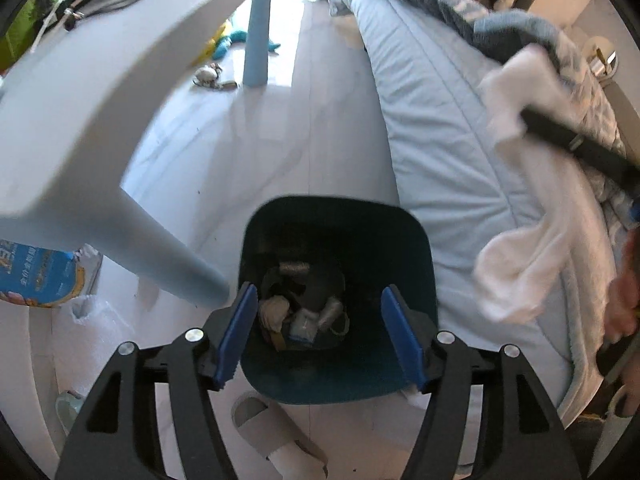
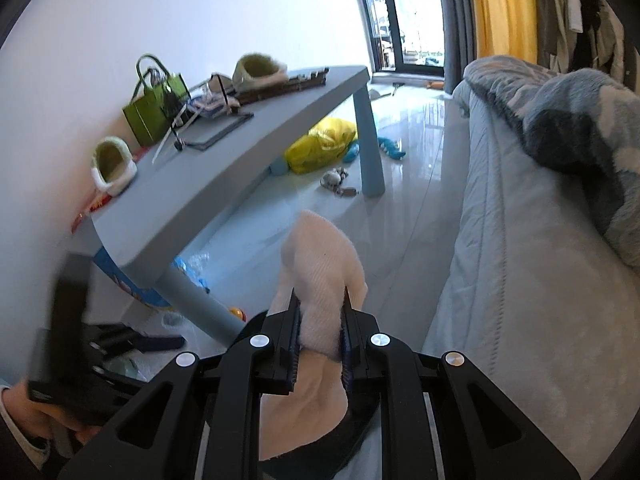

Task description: Collect trash

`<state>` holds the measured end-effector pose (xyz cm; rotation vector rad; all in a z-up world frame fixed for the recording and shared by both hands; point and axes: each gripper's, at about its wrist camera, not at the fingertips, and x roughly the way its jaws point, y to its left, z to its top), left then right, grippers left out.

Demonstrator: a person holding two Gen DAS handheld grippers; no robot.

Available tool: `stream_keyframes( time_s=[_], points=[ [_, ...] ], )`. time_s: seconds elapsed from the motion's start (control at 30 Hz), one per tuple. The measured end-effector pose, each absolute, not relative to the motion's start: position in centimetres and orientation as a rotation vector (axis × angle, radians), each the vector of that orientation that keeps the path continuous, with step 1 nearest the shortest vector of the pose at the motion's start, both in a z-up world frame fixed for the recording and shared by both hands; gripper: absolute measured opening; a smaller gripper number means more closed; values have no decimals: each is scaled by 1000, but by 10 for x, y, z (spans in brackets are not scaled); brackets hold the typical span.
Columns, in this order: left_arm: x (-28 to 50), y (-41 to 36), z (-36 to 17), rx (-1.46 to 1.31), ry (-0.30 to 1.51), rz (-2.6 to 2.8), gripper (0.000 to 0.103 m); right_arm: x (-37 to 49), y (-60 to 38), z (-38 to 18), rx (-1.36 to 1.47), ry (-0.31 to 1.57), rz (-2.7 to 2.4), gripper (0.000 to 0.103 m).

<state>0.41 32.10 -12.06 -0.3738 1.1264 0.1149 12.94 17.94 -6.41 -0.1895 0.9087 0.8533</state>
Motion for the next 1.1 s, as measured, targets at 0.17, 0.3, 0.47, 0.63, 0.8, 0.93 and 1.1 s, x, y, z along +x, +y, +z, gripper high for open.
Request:
stream_keyframes(
  time_s=[0.17,0.3,0.47,0.63,0.8,0.93,1.1],
  points=[
    [-3,331,-96,-388,1026,127,66,125,198,-87,-263,968,844,17],
    [-10,336,-79,-385,959,141,58,122,212,-107,-318,1022,841,17],
    [-17,343,-63,-400,888,158,52,116,227,-130,-418,1084,821,19],
    [-23,347,-43,-406,817,159,52,107,238,-154,-519,1160,824,37],
    [-29,347,-25,-404,772,150,60,95,244,-170,-601,1196,818,55],
    [-37,337,-10,-363,745,156,68,94,233,-154,-547,1167,822,55],
    [-48,321,12,-287,695,191,82,88,208,-114,-448,1076,804,55]
  ],
)
